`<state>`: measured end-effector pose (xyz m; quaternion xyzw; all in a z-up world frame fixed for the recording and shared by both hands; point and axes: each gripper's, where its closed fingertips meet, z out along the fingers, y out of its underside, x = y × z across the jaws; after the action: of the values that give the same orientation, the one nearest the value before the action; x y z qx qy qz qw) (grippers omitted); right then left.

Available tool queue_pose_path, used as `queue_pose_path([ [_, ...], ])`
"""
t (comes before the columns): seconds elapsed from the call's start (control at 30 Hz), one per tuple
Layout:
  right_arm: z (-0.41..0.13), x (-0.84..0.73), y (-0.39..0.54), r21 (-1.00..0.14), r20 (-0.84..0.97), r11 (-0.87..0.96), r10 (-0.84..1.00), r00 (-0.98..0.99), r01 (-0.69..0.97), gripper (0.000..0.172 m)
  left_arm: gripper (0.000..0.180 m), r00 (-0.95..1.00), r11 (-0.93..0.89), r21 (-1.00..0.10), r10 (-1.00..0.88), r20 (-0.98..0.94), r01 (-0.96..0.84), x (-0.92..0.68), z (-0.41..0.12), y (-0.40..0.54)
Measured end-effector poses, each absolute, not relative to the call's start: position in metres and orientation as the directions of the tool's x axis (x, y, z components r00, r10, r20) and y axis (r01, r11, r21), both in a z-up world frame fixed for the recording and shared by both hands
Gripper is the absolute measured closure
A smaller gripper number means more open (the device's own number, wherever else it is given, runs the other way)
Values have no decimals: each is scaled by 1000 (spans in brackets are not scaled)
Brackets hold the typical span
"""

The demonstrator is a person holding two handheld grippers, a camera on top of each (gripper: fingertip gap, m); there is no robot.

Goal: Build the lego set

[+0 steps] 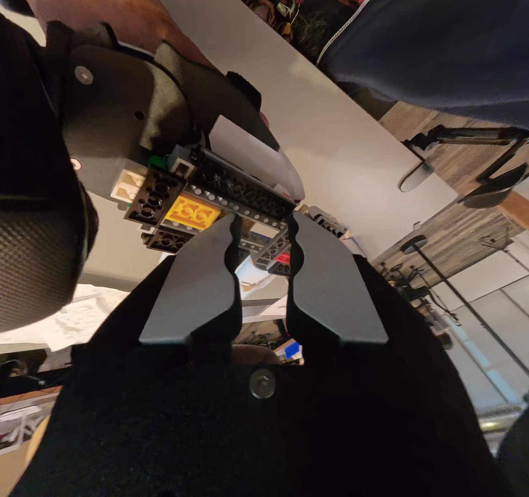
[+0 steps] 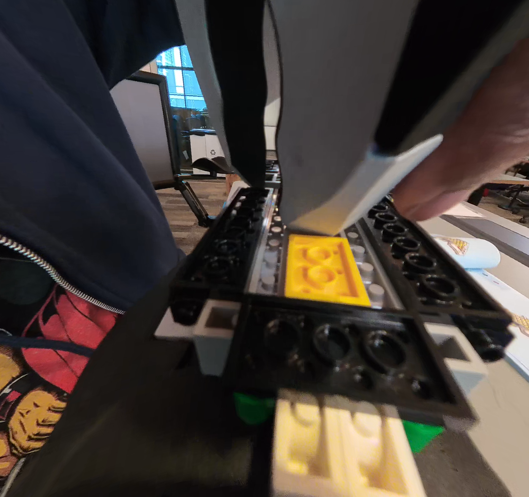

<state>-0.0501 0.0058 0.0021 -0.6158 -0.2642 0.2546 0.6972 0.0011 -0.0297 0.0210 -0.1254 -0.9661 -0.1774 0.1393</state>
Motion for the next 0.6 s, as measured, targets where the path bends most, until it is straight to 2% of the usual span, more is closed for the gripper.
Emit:
queue_pose_path([
  [0.27, 9, -55, 9, -982, 89, 184, 664, 743, -46, 86, 148, -937, 923, 340, 56, 345, 180, -2, 24, -31],
  [0.4, 12, -54, 9, -976, 86, 206, 662, 744, -70, 86, 147, -941, 928, 339, 33, 336, 153, -2, 24, -31],
  [0.43, 12, -54, 9, -976, 84, 205, 665, 742, -73, 99, 146, -941, 932, 330, 32, 336, 150, -2, 24, -31],
  [0.47, 12, -54, 8, -976, 80, 202, 668, 740, -76, 88, 146, -941, 935, 324, 30, 338, 146, -2, 24, -31],
  [0.53, 11, -56, 7, -978, 71, 191, 679, 730, -83, 94, 148, -937, 939, 315, 23, 349, 140, -4, 23, -30],
  [0.6, 10, -58, 5, -979, 69, 185, 692, 719, -84, 92, 148, -933, 939, 315, 13, 359, 134, -7, 22, -29],
])
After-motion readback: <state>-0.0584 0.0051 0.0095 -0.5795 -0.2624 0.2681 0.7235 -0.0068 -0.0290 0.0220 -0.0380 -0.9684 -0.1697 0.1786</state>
